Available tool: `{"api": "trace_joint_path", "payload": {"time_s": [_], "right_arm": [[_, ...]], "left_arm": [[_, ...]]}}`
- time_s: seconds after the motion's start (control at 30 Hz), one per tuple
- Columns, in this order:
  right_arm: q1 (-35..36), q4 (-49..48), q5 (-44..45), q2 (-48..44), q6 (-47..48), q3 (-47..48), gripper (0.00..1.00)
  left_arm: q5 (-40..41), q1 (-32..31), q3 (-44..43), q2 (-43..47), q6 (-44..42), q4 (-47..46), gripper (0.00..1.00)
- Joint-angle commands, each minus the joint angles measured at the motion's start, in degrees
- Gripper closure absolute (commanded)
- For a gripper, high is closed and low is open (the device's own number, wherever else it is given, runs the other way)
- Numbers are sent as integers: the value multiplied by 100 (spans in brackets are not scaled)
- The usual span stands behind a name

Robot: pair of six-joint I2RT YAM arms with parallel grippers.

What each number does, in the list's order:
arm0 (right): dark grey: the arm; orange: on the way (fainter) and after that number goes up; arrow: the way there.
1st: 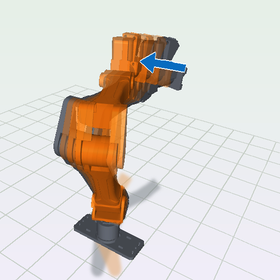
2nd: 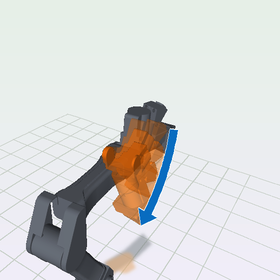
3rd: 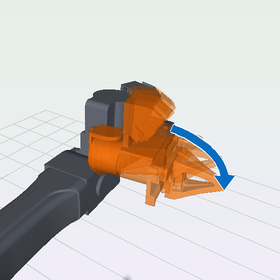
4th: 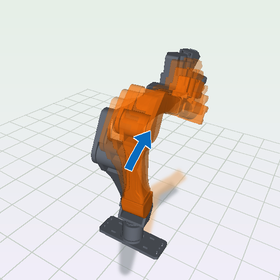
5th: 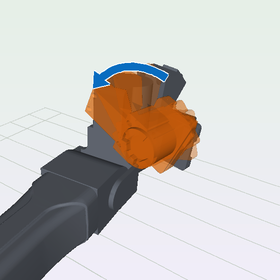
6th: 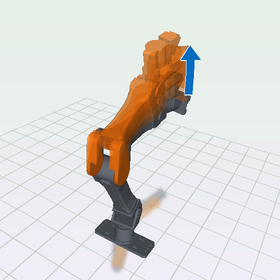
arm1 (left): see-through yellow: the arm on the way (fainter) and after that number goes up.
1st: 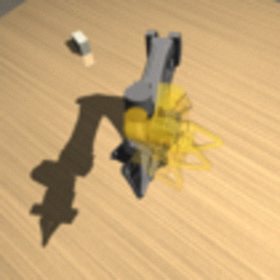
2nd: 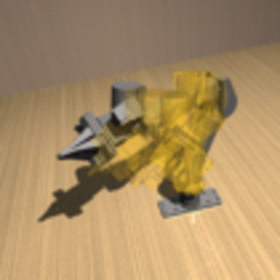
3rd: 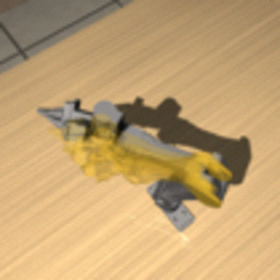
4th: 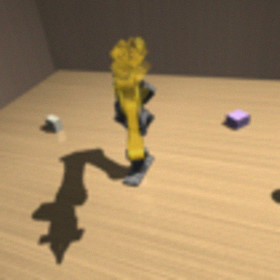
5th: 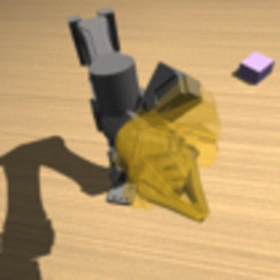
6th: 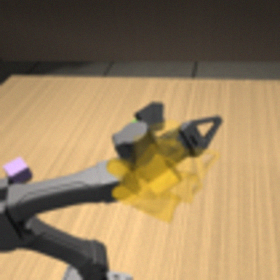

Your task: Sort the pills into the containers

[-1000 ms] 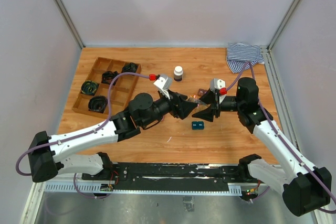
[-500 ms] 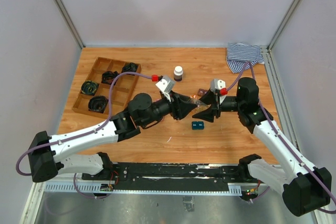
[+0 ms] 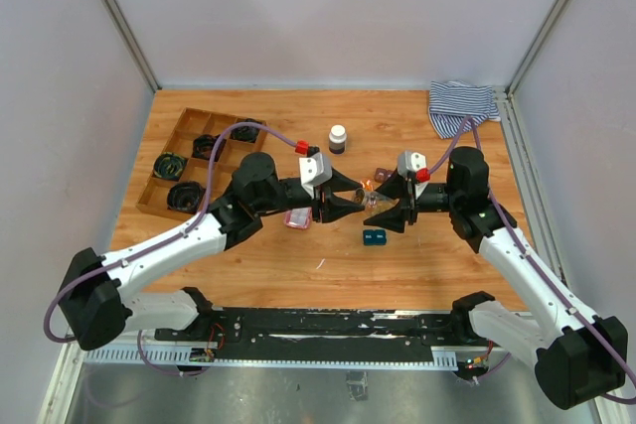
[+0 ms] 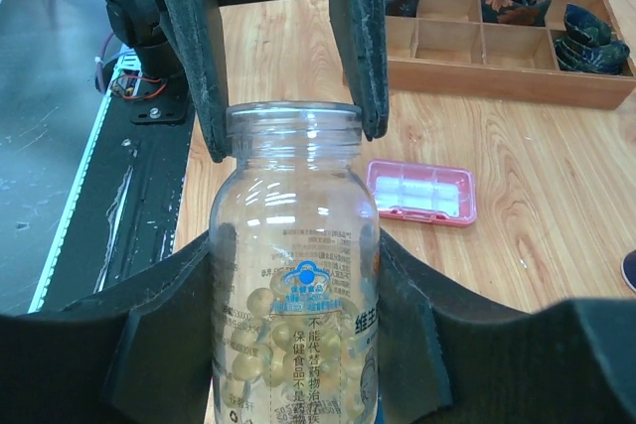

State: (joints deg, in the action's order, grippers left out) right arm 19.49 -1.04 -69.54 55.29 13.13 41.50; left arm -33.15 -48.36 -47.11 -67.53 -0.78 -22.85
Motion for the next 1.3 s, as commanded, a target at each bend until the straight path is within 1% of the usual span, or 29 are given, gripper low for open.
{"api": "trace_joint_path", "payload": {"time_s": [0.0, 0.07, 0.1, 0.23, 0.3, 0.43, 0.47, 0.5, 0.63, 0.73, 0.8, 0.87, 0.93, 1.03, 1.13, 1.27], "right_arm": [[-76, -230, 202, -71, -29, 113, 99], [-76, -226, 202, -71, -37, 113, 99], [-76, -220, 204, -71, -30, 115, 99], [-83, -223, 190, -71, -38, 119, 99], [-85, -226, 195, -71, -38, 118, 99], [-83, -229, 188, -71, -36, 115, 100], [-85, -225, 188, -71, -33, 115, 99], [-85, -224, 196, -71, -38, 112, 99], [-85, -220, 185, -62, -38, 115, 99], [-85, -229, 186, -53, -38, 106, 99], [-84, -227, 186, -54, -44, 111, 100], [-85, -232, 185, -49, -39, 109, 99], [-84, -232, 185, -36, -38, 107, 99], [-85, -238, 188, -45, -39, 109, 99], [-94, -236, 199, -39, -37, 111, 99], [-94, -232, 199, -14, -32, 106, 99]], "left_arm": [[-1189, 160, -457, -231, -509, 632, 86], [-1220, 169, -563, -292, -514, 649, 83], [-1224, 169, -587, -296, -476, 619, 79], [-1169, 169, -546, -205, -208, 295, 56], [-1018, 169, -441, -86, 35, 20, 38], [-529, 169, -147, 272, 587, -525, 7], [-429, 169, -74, 381, 730, -593, 3], [-345, 169, -18, 473, 888, -640, 1], [1, 169, 198, 731, 1771, -757, 1], [95, 169, 462, 808, 2625, -1040, 1], [41, 169, 648, 820, 3304, -1385, 5], [129, 169, 725, 870, 3706, -1387, 11], [542, 161, 666, 966, 3704, -910, 16], [1544, 117, 469, 1093, 3351, 89, 17], [2405, -87, 196, 1025, 3009, 830, 18], [2855, -429, -307, 733, 2681, 1539, 19]]}}
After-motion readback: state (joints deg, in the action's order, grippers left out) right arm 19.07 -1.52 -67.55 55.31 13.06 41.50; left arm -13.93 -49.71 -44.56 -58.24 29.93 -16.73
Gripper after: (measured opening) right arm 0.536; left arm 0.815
